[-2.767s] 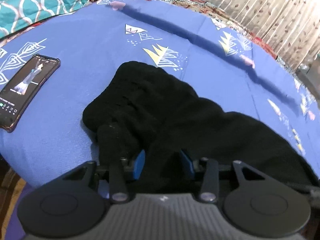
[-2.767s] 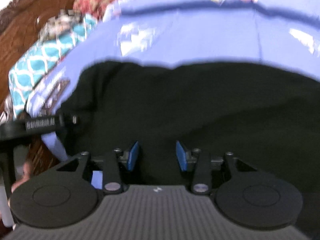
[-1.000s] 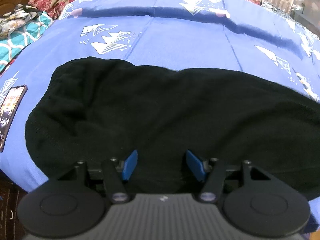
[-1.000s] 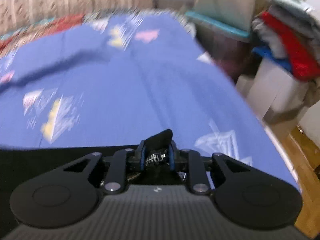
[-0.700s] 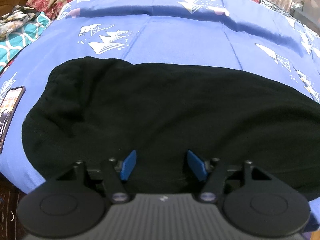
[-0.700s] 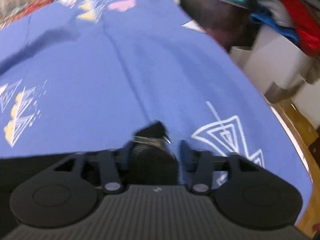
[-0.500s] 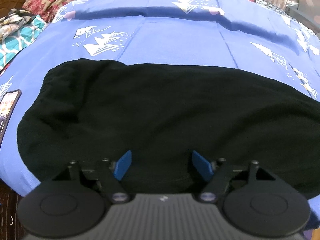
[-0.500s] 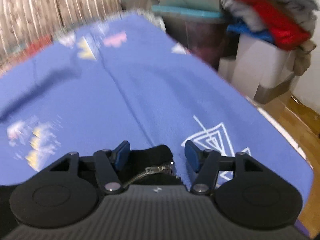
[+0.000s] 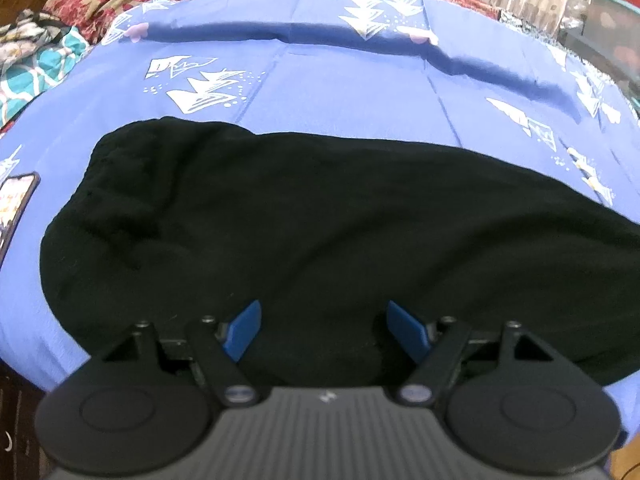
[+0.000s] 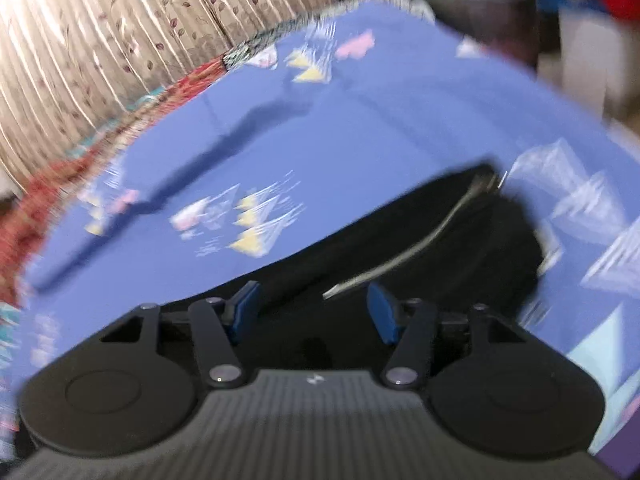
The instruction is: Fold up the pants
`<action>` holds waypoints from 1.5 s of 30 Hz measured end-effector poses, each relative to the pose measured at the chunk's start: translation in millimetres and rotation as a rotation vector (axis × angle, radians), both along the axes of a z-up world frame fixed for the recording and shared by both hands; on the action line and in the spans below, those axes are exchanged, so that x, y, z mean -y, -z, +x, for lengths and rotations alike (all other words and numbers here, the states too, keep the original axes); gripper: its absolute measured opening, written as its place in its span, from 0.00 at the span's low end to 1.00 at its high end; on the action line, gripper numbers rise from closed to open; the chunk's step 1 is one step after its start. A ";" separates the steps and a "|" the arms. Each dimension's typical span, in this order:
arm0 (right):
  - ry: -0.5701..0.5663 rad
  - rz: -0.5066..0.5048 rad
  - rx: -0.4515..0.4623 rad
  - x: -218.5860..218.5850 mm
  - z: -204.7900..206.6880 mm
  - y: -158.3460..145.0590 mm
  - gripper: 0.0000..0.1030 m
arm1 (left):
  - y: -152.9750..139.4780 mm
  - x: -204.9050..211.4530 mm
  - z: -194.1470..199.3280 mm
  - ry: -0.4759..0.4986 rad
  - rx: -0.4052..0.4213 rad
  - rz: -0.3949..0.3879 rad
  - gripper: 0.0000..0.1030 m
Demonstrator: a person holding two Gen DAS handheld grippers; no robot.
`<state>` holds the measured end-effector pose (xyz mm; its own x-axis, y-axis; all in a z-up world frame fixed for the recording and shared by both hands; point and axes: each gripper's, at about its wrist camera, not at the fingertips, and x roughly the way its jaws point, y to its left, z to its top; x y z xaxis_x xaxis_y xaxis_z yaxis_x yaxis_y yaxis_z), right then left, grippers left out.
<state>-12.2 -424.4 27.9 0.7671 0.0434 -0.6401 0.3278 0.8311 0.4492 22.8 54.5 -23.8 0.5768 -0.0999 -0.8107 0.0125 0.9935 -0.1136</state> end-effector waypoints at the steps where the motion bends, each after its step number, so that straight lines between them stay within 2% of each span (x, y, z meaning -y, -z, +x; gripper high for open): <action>1: -0.008 0.050 -0.002 -3.0 -2.4 0.8 0.48 | 0.0 -1.2 -0.6 -0.002 0.000 -0.007 0.70; 2: -0.015 0.095 -0.004 -5.8 -6.4 3.4 0.42 | 0.2 -1.5 -1.1 -0.002 0.001 -0.009 0.70; 5: -0.023 0.218 -0.020 -12.2 -21.3 13.4 0.33 | 0.0 0.7 -2.1 0.003 0.002 -0.003 0.70; 10: -0.008 0.363 -0.045 -23.1 -45.9 27.8 0.34 | -0.8 1.0 -4.0 0.003 0.002 -0.009 0.70; 14: 0.010 0.364 -0.061 -29.8 -55.5 30.6 0.35 | -1.2 -0.3 -4.7 0.001 0.002 -0.012 0.70; 18: 0.041 0.377 -0.096 -26.0 -47.7 42.5 0.35 | -1.3 1.7 -4.7 0.001 0.000 -0.003 0.70; 22: 0.070 0.415 -0.082 -20.1 -41.8 48.7 0.33 | -1.9 1.7 -4.7 -0.001 -0.004 -0.006 0.70; 25: 0.074 0.407 -0.064 -16.9 -38.7 43.2 0.20 | -2.0 2.7 -3.6 -0.003 -0.009 -0.002 0.70; 26: 0.078 0.394 -0.052 -15.1 -40.2 40.5 0.04 | -1.7 3.2 -3.1 -0.003 -0.010 0.000 0.70; 34: 0.067 0.312 0.012 -17.9 -74.4 13.6 0.05 | -10.4 -0.9 -6.5 -0.016 -0.016 -0.031 0.69; 36: 0.091 0.328 -0.028 -15.6 -79.6 26.9 0.05 | -7.4 -0.2 -6.1 -0.012 -0.027 -0.019 0.69; 38: 0.140 0.370 -0.090 -9.2 -82.9 52.7 0.05 | -2.9 2.5 -4.8 -0.004 -0.041 0.009 0.68; 40: 0.180 0.442 -0.092 -4.3 -85.9 71.6 0.04 | -1.3 8.7 -6.2 0.012 -0.041 0.047 0.69; 43: 0.165 0.449 -0.046 0.7 -89.7 66.0 0.12 | -4.1 11.6 -9.2 0.031 -0.036 0.057 0.69; 45: 0.191 0.401 0.017 11.6 -97.3 53.4 0.25 | -8.7 7.9 -10.9 0.029 -0.029 0.024 0.69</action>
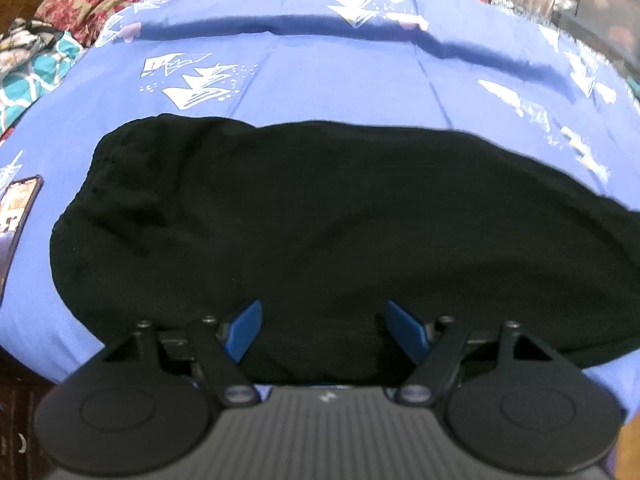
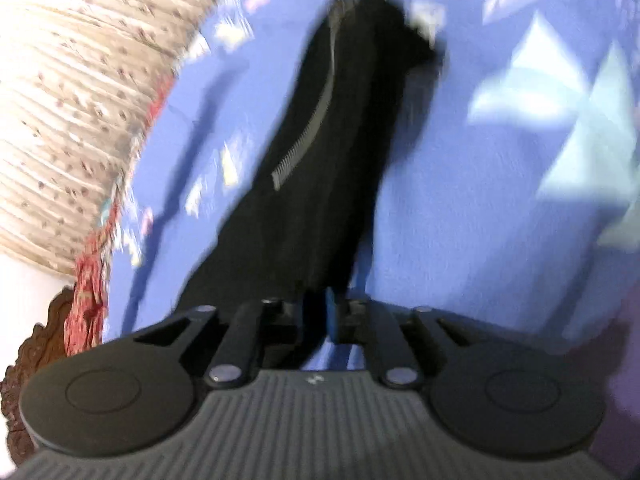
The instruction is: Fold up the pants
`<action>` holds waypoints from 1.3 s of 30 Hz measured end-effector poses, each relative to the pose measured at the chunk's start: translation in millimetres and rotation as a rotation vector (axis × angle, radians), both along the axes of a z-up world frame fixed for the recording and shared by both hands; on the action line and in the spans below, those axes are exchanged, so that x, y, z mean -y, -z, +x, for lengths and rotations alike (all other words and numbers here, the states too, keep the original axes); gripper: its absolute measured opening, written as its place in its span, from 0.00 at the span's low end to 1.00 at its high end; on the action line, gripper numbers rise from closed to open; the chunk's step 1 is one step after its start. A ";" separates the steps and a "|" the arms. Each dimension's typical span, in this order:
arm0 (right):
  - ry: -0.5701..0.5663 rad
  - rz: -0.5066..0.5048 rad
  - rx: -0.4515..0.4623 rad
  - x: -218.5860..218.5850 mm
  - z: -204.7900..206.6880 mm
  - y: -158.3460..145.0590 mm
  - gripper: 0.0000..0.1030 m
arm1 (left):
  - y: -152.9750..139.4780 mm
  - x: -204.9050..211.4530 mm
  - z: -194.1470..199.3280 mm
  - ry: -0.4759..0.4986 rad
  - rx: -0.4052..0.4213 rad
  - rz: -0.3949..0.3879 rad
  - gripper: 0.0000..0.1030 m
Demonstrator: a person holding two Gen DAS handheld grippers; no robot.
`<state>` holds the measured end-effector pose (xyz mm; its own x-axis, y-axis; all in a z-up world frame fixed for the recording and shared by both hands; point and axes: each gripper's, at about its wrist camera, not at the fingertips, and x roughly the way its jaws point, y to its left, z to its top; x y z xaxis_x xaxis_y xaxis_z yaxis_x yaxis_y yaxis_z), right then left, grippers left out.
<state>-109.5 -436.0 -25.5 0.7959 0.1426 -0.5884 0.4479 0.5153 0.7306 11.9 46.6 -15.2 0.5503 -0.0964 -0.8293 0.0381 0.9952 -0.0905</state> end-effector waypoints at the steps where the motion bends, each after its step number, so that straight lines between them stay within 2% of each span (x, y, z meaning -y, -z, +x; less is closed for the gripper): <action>1: 0.045 -0.027 0.023 9.2 -5.6 -5.7 0.42 | -2.5 -1.3 -1.1 -0.001 0.006 -0.014 0.69; 2: 0.096 -0.049 0.041 18.2 -10.3 -9.9 0.51 | -5.4 -2.1 -2.4 -0.003 0.014 -0.028 0.69; 4: 0.167 -0.084 0.072 35.8 -16.9 -13.7 0.55 | -9.1 -1.5 -3.7 -0.003 0.021 -0.044 0.70; 7: 0.221 -0.106 0.073 61.8 -9.4 -9.9 0.59 | -12.1 1.2 -3.3 0.000 0.019 -0.055 0.70; 12: 0.214 -0.042 0.061 89.1 27.0 10.1 0.59 | -15.5 3.1 -5.3 -0.008 0.013 -0.054 0.70; 15: 0.221 -0.031 0.075 99.0 39.2 12.2 0.59 | -18.7 0.1 -7.4 -0.025 0.017 -0.054 0.70; 16: 0.225 -0.044 0.076 100.5 44.2 11.7 0.58 | -19.3 -0.5 -7.4 -0.030 0.019 -0.053 0.70; 18: 0.222 -0.068 0.054 99.5 42.4 6.5 0.35 | -20.8 -2.1 -7.6 -0.040 0.020 -0.056 0.70; 19: 0.218 -0.064 0.034 100.2 45.4 6.6 0.29 | -21.7 -3.1 -7.6 -0.044 0.022 -0.060 0.70; 20: 0.223 -0.057 0.031 99.7 43.8 4.9 0.25 | -22.7 -4.5 -8.0 -0.047 0.026 -0.065 0.70; 22: 0.206 -0.085 0.067 92.6 40.5 -8.4 0.24 | -24.3 -6.7 -9.0 -0.052 0.035 -0.075 0.70; 26: 0.095 -0.224 0.149 56.9 38.4 -55.1 0.24 | -26.2 -13.2 -9.6 -0.061 0.054 -0.121 0.70; 31: -0.167 -0.520 0.218 -35.8 50.6 -103.4 0.24 | -28.7 -21.3 -15.2 -0.053 0.091 -0.176 0.70; 33: -0.273 -0.639 0.208 -80.1 59.7 -103.4 0.24 | -28.2 -26.3 -17.8 -0.052 0.096 -0.192 0.70; 35: -0.394 -0.734 0.175 -126.1 68.4 -88.7 0.24 | -27.8 -32.7 -21.0 -0.056 0.100 -0.204 0.70; 39: -0.586 -0.812 0.073 -195.4 84.3 -39.9 0.28 | -28.0 -48.3 -27.7 -0.074 0.110 -0.230 0.70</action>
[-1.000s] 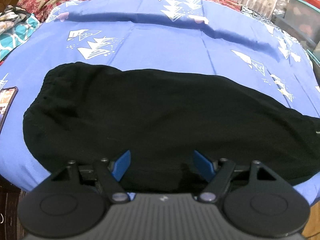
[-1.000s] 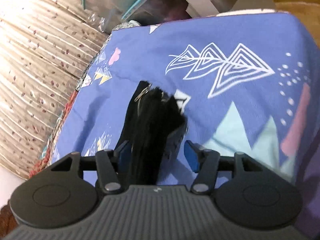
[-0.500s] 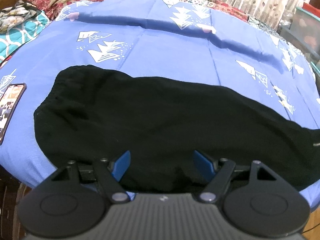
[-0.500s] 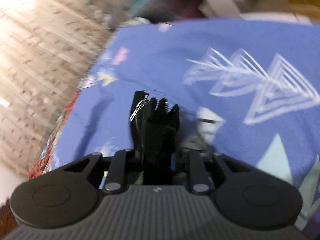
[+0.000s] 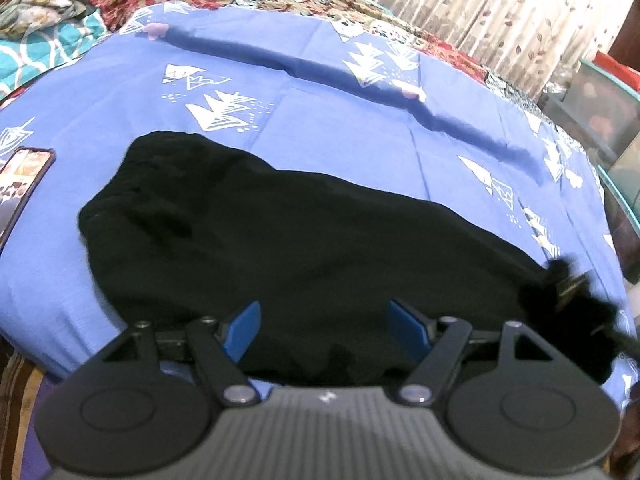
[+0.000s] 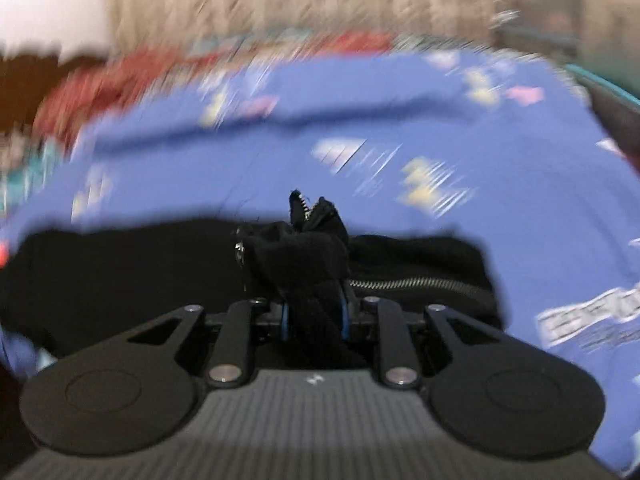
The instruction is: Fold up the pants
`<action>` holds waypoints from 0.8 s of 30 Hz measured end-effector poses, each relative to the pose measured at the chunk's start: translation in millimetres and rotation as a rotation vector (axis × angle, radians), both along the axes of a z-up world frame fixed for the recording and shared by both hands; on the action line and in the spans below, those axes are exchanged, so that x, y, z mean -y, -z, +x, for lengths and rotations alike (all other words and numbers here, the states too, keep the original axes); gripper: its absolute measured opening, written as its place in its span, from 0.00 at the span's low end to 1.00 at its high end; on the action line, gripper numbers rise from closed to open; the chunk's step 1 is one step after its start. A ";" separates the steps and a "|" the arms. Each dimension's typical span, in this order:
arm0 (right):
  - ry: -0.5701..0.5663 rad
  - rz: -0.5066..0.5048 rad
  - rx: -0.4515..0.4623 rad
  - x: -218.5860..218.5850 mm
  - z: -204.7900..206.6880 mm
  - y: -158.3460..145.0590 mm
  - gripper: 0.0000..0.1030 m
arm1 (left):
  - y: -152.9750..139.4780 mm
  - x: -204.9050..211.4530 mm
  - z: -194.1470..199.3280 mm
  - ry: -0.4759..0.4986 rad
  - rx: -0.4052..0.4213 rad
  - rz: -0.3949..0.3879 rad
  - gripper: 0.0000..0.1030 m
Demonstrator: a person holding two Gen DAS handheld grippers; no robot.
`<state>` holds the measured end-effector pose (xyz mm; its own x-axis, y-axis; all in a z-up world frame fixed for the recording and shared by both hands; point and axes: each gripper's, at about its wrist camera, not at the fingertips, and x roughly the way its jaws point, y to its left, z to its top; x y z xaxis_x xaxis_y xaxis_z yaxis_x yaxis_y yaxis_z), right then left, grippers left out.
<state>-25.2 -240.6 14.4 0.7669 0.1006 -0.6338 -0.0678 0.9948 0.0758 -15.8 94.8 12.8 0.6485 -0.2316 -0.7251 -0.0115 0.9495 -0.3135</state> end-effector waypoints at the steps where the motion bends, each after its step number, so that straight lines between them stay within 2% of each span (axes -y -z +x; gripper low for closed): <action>1: -0.028 -0.052 -0.032 -16.4 3.1 11.0 0.34 | 0.2 -3.3 -1.6 -0.005 0.000 -0.007 0.71; 2: -0.061 -0.108 -0.063 -30.4 4.7 22.2 0.46 | 0.3 -6.7 -2.7 -0.009 0.001 -0.016 0.71; 3: -0.088 -0.151 -0.075 -40.5 3.0 28.2 0.53 | 0.1 -8.2 -3.4 -0.008 0.001 -0.020 0.71; 4: -0.112 -0.177 -0.068 -46.7 -2.1 29.2 0.63 | -0.6 -8.7 -3.3 -0.004 0.003 -0.022 0.71; 5: -0.139 -0.187 -0.060 -50.3 -6.1 27.0 0.69 | -1.9 -8.3 -2.4 0.005 0.008 -0.023 0.71; 7: -0.173 -0.184 -0.044 -48.5 -13.7 16.7 0.74 | -4.1 -4.2 -0.4 0.028 0.017 -0.026 0.72; 10: -0.189 -0.139 -0.017 -37.7 -21.0 -3.3 0.74 | -8.0 10.7 4.4 0.065 0.032 -0.034 0.73; 13: -0.158 -0.042 0.041 -13.7 -31.8 -23.7 0.71 | -8.0 28.5 9.1 0.107 0.030 -0.050 0.74; 15: -0.086 -0.004 0.076 -2.0 -29.8 -31.1 0.58 | -7.3 43.5 13.4 0.140 0.017 -0.054 0.74; 16: -0.040 0.018 0.081 9.3 -28.8 -32.1 0.45 | -7.5 50.9 16.1 0.158 0.013 -0.055 0.74; 17: 0.014 0.042 0.076 21.7 -27.2 -30.2 0.33 | -8.7 59.9 18.8 0.179 0.013 -0.053 0.74; 19: 0.125 0.089 0.038 45.5 -21.6 -19.3 0.20 | -13.7 83.3 26.5 0.237 0.022 -0.042 0.74; 22: 0.247 0.146 -0.073 69.7 -17.0 15.1 0.20 | -19.4 124.0 42.4 0.329 0.031 -0.025 0.76; 23: 0.256 0.158 -0.151 72.8 -13.3 30.0 0.20 | -19.9 136.6 46.7 0.352 0.032 -0.017 0.77; 24: 0.247 0.171 -0.165 73.7 -15.9 37.0 0.20 | -19.8 152.0 51.6 0.379 0.033 -0.005 0.77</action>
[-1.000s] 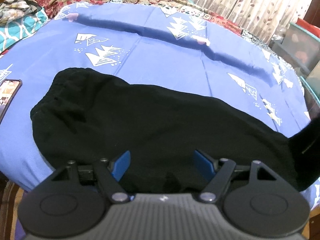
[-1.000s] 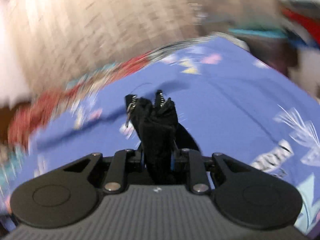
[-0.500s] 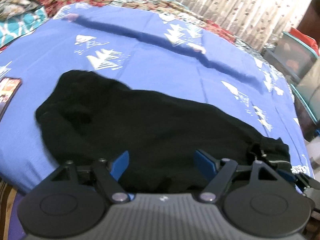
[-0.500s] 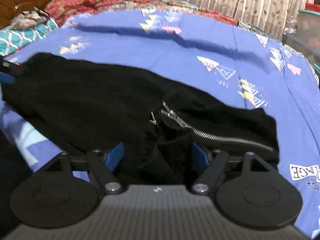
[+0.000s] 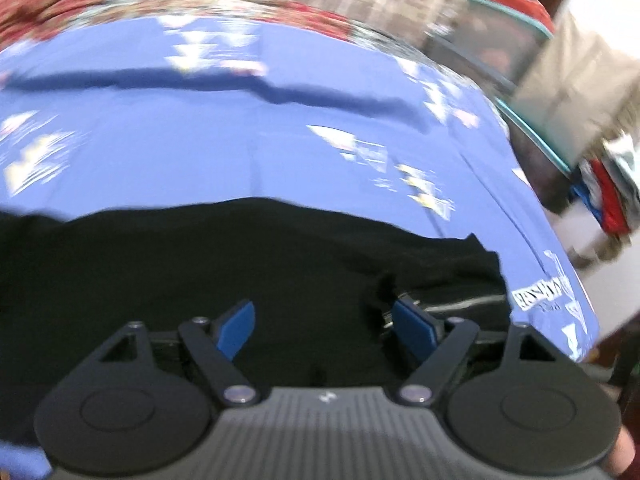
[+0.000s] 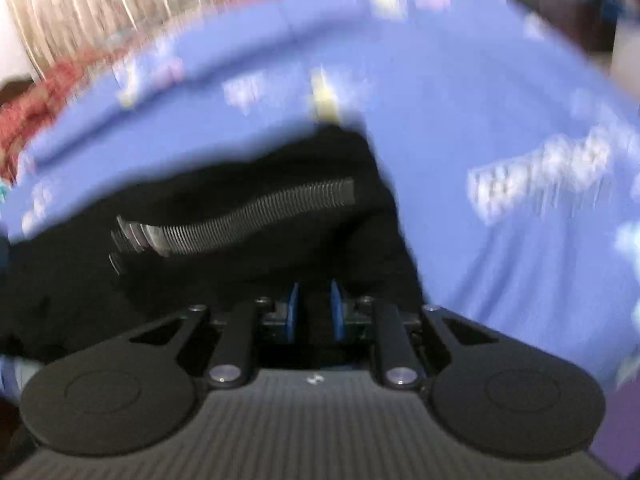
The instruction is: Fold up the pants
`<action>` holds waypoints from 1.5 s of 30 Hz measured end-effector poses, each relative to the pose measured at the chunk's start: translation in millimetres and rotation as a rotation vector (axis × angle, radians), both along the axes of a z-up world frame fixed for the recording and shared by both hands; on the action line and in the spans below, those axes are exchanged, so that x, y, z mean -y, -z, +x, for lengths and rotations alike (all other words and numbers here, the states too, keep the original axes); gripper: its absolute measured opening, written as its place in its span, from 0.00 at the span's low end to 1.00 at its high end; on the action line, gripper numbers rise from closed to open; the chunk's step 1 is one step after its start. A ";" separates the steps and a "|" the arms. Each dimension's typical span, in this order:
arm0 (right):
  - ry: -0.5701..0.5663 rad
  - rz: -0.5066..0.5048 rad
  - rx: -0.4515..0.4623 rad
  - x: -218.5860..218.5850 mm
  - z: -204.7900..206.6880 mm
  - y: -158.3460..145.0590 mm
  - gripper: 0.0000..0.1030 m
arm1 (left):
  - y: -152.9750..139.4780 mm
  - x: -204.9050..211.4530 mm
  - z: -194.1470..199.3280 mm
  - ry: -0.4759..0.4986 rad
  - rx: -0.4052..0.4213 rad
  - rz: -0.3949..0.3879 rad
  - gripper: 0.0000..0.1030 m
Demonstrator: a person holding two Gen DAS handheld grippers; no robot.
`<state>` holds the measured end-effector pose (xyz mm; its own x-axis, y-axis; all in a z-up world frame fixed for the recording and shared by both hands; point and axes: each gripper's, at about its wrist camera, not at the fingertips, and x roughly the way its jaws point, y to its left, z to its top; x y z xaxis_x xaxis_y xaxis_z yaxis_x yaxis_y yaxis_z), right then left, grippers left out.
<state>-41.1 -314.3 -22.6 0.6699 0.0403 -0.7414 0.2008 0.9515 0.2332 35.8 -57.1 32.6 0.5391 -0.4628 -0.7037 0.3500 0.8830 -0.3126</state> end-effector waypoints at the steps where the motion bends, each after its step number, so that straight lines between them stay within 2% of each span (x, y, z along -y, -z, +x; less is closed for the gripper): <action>1: -0.011 -0.003 0.033 -0.8 -6.4 -3.3 0.22 | 1.0 13.7 5.1 0.025 0.002 0.011 0.77; 3: -0.031 0.038 0.072 1.5 -11.6 -15.3 0.22 | 4.4 41.6 14.2 0.069 -0.002 0.029 0.77; 5: -0.002 0.066 0.129 11.8 -12.8 -26.6 0.22 | 9.7 67.1 23.3 0.105 -0.016 0.035 0.77; 9: 0.071 0.116 0.157 40.2 8.4 -35.4 0.22 | 23.0 104.1 38.2 0.115 -0.026 0.094 0.76; 12: 0.071 0.124 0.146 56.3 32.7 -33.8 0.23 | 36.0 113.4 48.2 0.102 -0.060 0.123 0.56; 14: 0.060 0.131 0.114 67.6 54.4 -26.6 0.24 | 43.5 113.1 50.9 0.095 -0.082 0.133 0.34; 15: 0.053 0.142 0.097 72.8 64.2 -23.3 0.24 | 46.2 112.2 50.9 0.096 -0.082 0.137 0.28; 16: 0.041 0.163 0.075 75.7 75.8 -18.6 0.24 | 48.0 111.0 51.0 0.096 -0.079 0.140 0.26; 19: -0.003 0.226 0.034 80.7 82.1 -13.9 0.09 | 46.6 103.0 47.9 0.082 -0.066 0.118 0.23; 20: -0.009 0.221 0.044 77.0 89.8 -16.2 0.08 | 44.8 100.4 45.8 0.078 -0.055 0.111 0.22; 23: -0.039 0.238 0.098 64.8 99.9 -30.5 0.08 | 43.0 92.5 38.9 0.046 -0.012 0.121 0.21; 25: -0.055 0.236 0.083 53.4 109.9 -29.4 0.08 | 46.2 86.6 42.3 0.020 -0.026 0.123 0.20; 27: -0.080 0.226 0.080 47.8 115.5 -28.2 0.09 | 49.4 82.7 46.7 0.010 -0.066 0.132 0.26; 29: -0.073 0.240 0.098 54.9 105.5 -33.4 0.16 | 40.5 76.2 47.5 0.012 -0.076 0.118 0.36; 30: -0.064 0.246 0.121 61.9 97.1 -37.1 0.18 | 32.6 72.7 47.4 0.015 -0.048 0.108 0.38; 31: -0.062 0.247 0.146 68.6 87.5 -39.4 0.26 | 22.7 70.8 48.2 0.017 -0.007 0.101 0.44; 32: -0.059 0.242 0.169 74.0 74.0 -42.3 0.34 | 11.9 71.2 50.6 0.021 0.035 0.098 0.46; 33: -0.055 0.231 0.183 79.3 60.5 -43.8 0.37 | 1.5 75.1 56.3 0.037 0.070 0.097 0.46; 36: -0.042 0.214 0.192 92.2 32.0 -39.2 0.38 | -20.5 106.7 78.5 0.117 0.128 0.114 0.46; 39: -0.028 0.250 0.183 98.1 10.7 -28.0 0.38 | -27.8 154.8 97.4 0.267 0.149 0.132 0.45; 42: -0.026 0.268 0.149 93.7 4.1 -13.9 0.38 | -15.1 206.2 113.3 0.425 0.108 0.195 0.46; 45: -0.031 0.260 0.124 83.5 3.2 -4.4 0.38 | 8.0 242.1 121.5 0.494 0.058 0.276 0.45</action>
